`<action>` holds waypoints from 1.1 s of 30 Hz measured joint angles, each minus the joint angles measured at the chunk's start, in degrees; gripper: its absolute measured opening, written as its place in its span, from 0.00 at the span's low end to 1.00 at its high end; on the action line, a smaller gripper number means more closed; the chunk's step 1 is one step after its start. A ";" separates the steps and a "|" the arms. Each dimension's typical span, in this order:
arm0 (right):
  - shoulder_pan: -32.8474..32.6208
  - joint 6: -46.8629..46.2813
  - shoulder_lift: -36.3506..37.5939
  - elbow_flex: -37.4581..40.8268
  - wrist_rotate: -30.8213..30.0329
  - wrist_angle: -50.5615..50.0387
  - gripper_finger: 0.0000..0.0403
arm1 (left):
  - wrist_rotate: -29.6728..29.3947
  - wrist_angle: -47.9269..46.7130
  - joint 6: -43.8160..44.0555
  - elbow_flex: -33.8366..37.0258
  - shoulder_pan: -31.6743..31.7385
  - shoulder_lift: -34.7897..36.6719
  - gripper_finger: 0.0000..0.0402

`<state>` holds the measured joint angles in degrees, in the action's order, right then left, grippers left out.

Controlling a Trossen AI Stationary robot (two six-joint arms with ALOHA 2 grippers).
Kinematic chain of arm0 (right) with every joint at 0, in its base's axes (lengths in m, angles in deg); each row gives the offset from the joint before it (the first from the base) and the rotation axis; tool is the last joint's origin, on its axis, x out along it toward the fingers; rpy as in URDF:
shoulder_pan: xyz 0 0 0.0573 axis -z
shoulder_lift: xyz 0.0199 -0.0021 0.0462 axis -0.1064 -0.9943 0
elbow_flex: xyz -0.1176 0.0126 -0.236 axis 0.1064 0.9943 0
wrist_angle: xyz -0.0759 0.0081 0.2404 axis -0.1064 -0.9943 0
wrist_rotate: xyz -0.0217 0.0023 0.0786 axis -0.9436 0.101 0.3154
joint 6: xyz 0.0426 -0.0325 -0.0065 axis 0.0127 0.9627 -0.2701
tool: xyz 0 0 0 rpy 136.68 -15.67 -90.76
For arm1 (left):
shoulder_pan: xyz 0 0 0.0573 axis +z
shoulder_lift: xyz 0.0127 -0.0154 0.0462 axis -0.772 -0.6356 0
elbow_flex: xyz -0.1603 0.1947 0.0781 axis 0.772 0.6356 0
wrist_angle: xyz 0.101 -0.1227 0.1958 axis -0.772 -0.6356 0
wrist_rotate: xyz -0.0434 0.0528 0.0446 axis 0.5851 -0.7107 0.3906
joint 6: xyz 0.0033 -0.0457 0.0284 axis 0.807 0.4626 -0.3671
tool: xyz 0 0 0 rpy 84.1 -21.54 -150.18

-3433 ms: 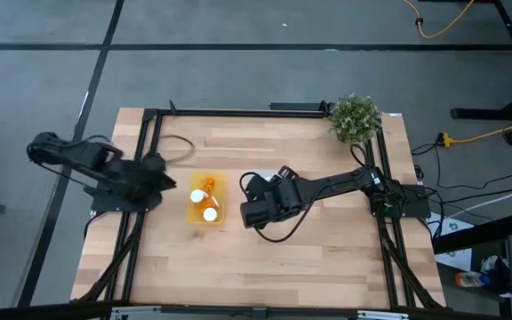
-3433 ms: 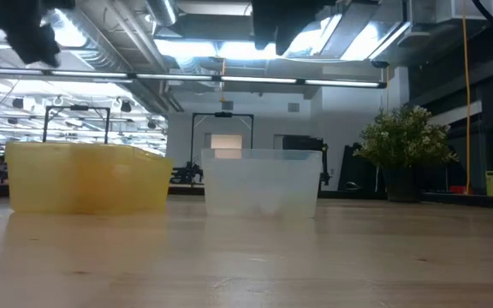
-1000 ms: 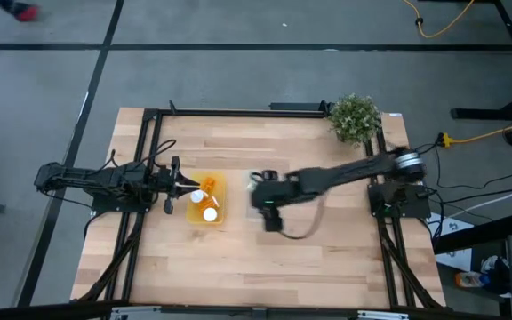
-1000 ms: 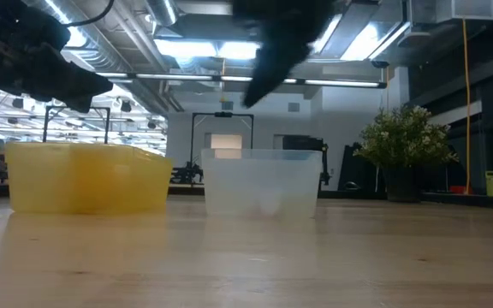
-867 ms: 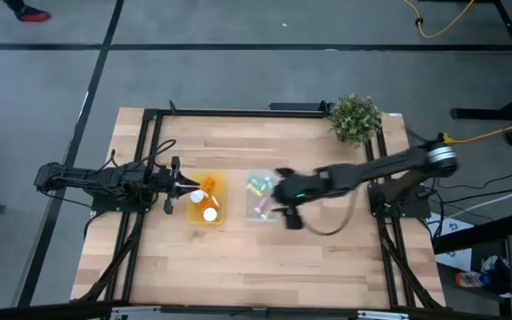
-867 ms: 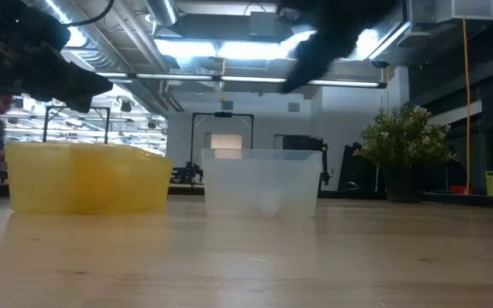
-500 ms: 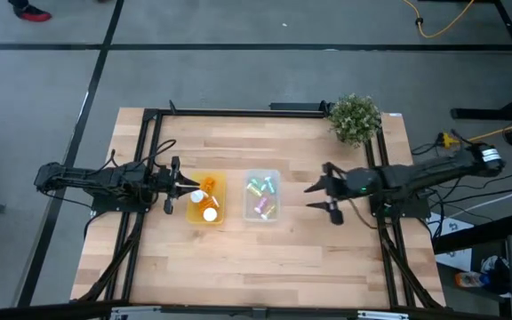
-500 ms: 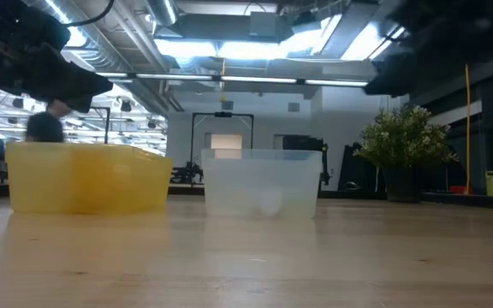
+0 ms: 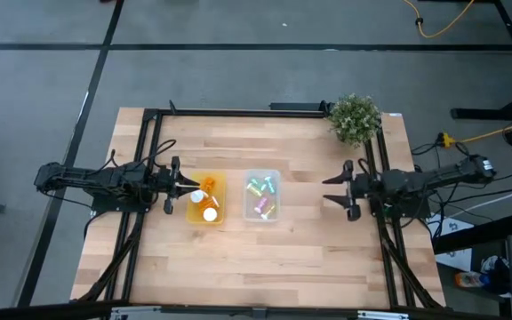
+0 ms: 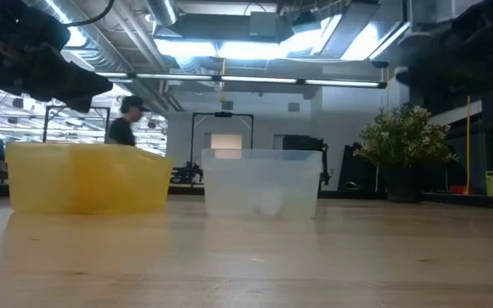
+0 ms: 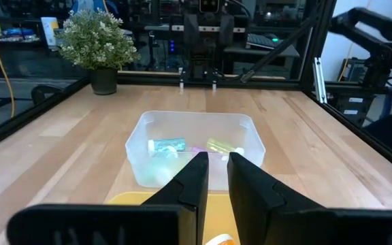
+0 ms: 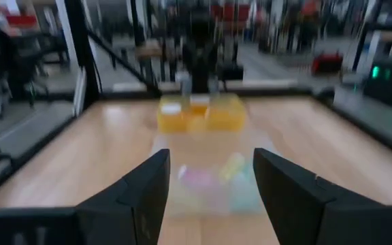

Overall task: Pick and place medicine bottles into bin by pill shape (circle, oval)
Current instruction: Return to Home Position

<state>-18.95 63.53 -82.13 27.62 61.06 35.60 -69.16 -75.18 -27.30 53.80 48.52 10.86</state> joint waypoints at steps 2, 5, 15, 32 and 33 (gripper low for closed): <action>0.00 1.85 4.00 1.85 0.02 2.37 0.53 | -0.01 0.00 0.01 0.00 0.00 0.00 0.13; 0.00 2.66 9.63 2.46 0.00 0.01 0.53 | 0.01 0.00 0.01 0.00 0.00 0.00 0.13; 4.05 5.62 18.64 2.48 3.00 -2.72 0.53 | -0.01 0.00 0.01 0.00 0.00 0.00 0.13; 7.48 5.61 18.65 2.48 2.99 -3.39 0.53 | -0.01 0.00 0.01 0.00 0.00 0.00 0.13; 7.48 5.61 18.65 2.48 2.99 -3.39 0.53 | -0.01 0.00 -0.01 0.00 0.00 0.00 0.13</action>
<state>-11.47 69.14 -63.47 30.11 64.05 32.21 -69.18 -75.18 -27.31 53.80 48.52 10.86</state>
